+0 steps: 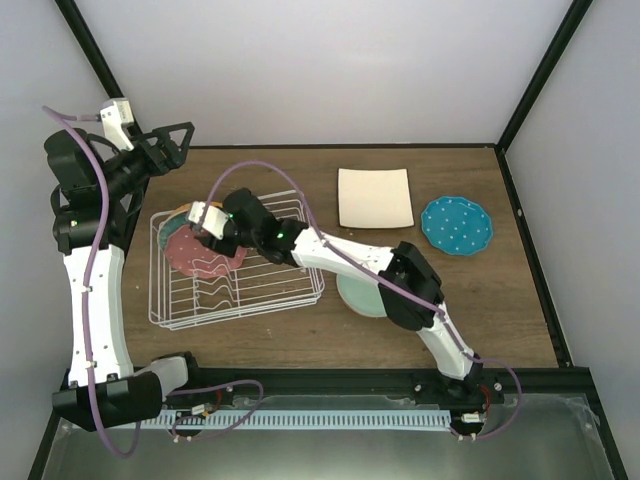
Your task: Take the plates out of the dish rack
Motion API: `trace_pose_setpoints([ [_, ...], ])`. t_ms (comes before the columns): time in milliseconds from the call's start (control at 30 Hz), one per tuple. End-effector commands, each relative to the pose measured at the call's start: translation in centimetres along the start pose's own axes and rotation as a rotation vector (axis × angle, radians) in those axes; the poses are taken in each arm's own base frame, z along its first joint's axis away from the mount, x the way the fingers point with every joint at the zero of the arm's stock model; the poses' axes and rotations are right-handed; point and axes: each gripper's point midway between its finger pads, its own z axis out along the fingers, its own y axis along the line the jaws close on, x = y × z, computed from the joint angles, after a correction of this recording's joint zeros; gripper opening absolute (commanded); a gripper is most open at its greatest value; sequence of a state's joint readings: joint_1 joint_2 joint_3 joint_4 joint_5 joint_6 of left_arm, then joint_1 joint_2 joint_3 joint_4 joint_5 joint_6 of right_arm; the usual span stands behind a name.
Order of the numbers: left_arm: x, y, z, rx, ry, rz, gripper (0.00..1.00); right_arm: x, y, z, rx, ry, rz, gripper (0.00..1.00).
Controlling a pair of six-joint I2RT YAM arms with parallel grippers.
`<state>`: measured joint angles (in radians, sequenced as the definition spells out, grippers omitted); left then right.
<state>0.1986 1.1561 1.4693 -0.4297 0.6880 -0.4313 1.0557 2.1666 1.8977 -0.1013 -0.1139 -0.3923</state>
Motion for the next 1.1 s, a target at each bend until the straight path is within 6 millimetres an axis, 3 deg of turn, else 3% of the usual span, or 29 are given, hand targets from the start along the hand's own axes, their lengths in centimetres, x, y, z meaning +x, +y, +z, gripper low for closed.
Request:
trace_pose_setpoints([
  [0,0.2,-0.1,-0.2,0.011,0.003,0.013,1.0,-0.8,1.4,0.0,-0.007,-0.023,-0.03,0.46],
  [233,0.2,-0.1,-0.2,0.013,0.001,0.008,1.0,0.9,1.3,0.6,0.02,0.018,-0.044,0.46],
  [567,0.3,0.0,-0.2,0.009,0.004,0.007,1.0,0.5,0.2,0.7,0.072,0.006,-0.075,0.46],
  [1067,0.6,0.0,-0.3,0.007,0.011,0.012,1.0,3.5,-2.2,3.3,0.088,0.089,-0.046,0.47],
])
